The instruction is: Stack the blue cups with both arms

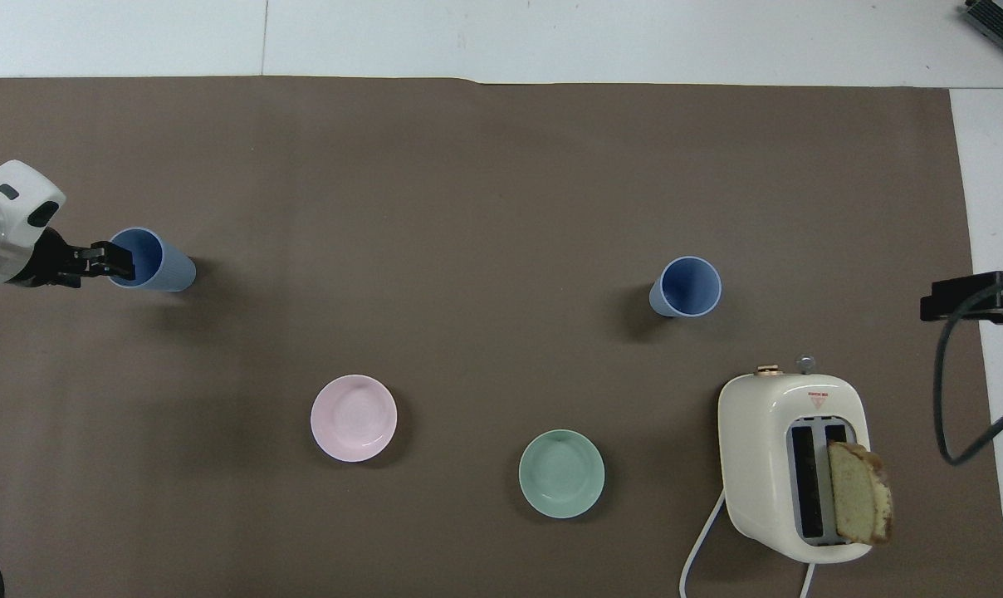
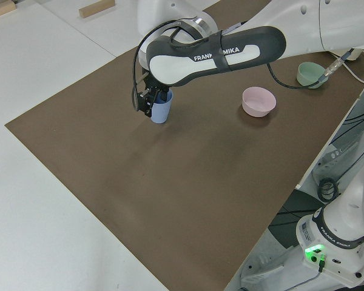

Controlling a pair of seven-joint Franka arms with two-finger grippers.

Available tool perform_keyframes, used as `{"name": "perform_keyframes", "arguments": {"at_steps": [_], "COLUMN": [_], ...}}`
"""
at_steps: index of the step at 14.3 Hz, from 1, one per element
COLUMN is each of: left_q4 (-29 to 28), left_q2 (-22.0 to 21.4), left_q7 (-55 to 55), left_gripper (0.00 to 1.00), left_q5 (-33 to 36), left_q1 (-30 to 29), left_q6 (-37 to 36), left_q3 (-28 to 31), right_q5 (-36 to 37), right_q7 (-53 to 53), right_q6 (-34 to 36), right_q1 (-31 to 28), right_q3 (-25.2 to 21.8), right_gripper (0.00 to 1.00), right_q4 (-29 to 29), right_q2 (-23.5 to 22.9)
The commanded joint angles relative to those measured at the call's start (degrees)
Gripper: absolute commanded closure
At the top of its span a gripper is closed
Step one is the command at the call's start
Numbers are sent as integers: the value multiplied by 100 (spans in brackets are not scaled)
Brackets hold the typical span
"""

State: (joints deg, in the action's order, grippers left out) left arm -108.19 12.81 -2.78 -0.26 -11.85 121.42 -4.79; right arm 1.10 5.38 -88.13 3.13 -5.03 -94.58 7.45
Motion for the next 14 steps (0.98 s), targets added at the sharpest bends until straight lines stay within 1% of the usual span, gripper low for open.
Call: {"name": "perform_keyframes", "arguments": {"at_steps": [1,2,3,4,8,11,12,14], "left_q4": [-150,-150,-150,-150,-141,-10,156,805], "left_q2": [-77,-77,-77,-77,-77,-68,-77,-77], "left_q7": [32,32,32,32,128,259,391,453], "left_gripper": [71,87,99,100,100,100,100,100], "left_q5": [0,0,0,0,-9,-79,-122,-315], "left_q1": [-54,-54,-54,-45,-19,25,34,69], "left_q6": [162,162,162,162,198,22,-222,-1073], "left_q3": [-48,-48,-48,-48,-48,-57,-57,-57], "right_q5": [-101,-101,-101,-101,-101,-101,-101,-101], "right_q7": [-116,-116,-124,-116,-124,-133,-133,-133], "right_q6": [-46,-46,-38,-38,-29,-2,-2,-2], "right_q1": [-93,-93,-93,-93,-93,-93,-93,-93], "right_q3": [37,37,45,45,37,37,45,45], "right_gripper": [0,0,0,0,0,0,0,0], "right_q4": [-148,-148,-148,-148,-148,-148,-148,-148], "right_q2": [125,125,125,125,125,125,125,125]}}
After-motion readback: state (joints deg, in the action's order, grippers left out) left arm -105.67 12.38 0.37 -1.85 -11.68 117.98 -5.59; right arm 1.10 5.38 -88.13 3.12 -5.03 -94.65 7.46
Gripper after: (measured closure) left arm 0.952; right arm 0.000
